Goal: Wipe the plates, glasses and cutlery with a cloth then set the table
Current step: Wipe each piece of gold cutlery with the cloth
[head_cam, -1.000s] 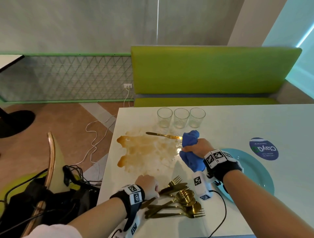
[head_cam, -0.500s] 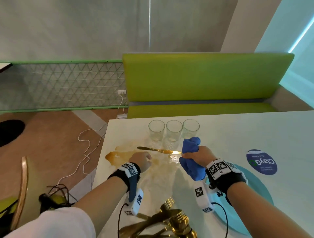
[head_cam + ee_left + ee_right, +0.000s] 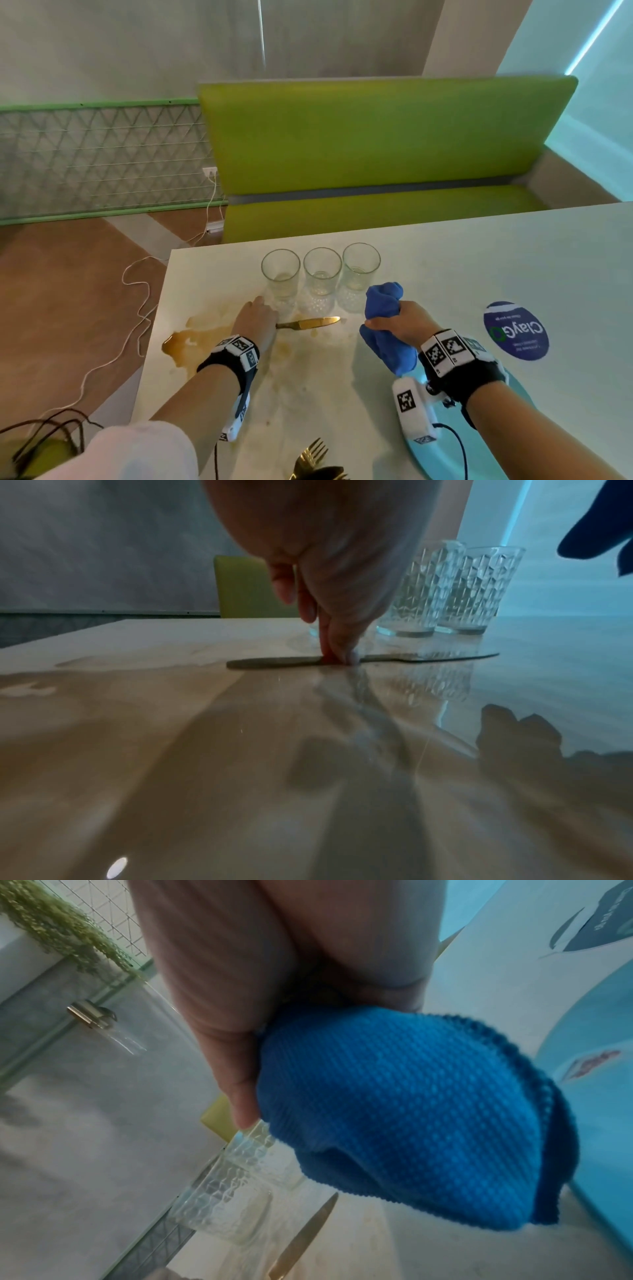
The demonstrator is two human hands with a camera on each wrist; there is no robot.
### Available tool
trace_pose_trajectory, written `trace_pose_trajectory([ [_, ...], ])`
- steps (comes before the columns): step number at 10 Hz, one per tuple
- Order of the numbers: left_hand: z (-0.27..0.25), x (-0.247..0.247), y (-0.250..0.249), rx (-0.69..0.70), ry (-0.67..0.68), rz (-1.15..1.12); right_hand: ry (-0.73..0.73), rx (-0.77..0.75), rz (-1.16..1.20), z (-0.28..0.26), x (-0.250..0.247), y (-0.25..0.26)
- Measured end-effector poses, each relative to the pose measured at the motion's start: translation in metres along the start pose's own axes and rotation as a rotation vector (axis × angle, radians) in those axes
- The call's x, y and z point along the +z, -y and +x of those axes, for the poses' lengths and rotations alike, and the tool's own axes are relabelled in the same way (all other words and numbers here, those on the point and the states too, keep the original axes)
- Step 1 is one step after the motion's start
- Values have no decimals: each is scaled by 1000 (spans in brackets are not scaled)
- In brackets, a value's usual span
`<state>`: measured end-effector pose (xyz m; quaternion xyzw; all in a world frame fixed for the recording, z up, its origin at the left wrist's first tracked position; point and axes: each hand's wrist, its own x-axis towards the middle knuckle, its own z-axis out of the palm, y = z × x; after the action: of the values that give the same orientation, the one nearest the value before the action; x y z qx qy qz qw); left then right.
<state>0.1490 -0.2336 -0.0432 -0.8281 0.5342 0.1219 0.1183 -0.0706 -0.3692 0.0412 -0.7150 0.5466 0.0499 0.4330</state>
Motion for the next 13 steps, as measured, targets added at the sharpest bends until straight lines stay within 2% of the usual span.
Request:
trace_pose_trajectory([
  [1,3,-5,1,50,42,25,103,-49,-13,6,5,-1],
  [2,3,-8,-2,70,122,54,109,-84,-133,0,9,3],
  [3,-2,-9,-6,88,158,65,112,-139,-150,-1,13,-3],
  [4,-6,-9,-6,63,178,-10,75,-125,-61,-5,13,-4],
  [5,-9,-11,-6,32,211,-55,-4,-106,-203,-9,13,-9],
  [6,-11,-12,-6,0,243,-97,-12,-117,-363,-17,19,-9],
  [7,-11,-11,-8,-23,259,-135,29,-93,-962,-16,30,-10],
  [8,-17,-15,-11,-18,257,-105,82,-30,-785,-35,25,-1],
  [9,-26,-20,-14,-54,244,-189,55,17,-235,-35,20,-10],
  [10,-38,-30,-18,-131,211,-406,63,-2,-108,-33,16,-15],
  [12,-71,-53,-33,-166,73,-1011,145,-147,158,-48,48,8],
  [13,-96,-60,-39,-134,41,-1141,160,-151,371,-54,65,18],
])
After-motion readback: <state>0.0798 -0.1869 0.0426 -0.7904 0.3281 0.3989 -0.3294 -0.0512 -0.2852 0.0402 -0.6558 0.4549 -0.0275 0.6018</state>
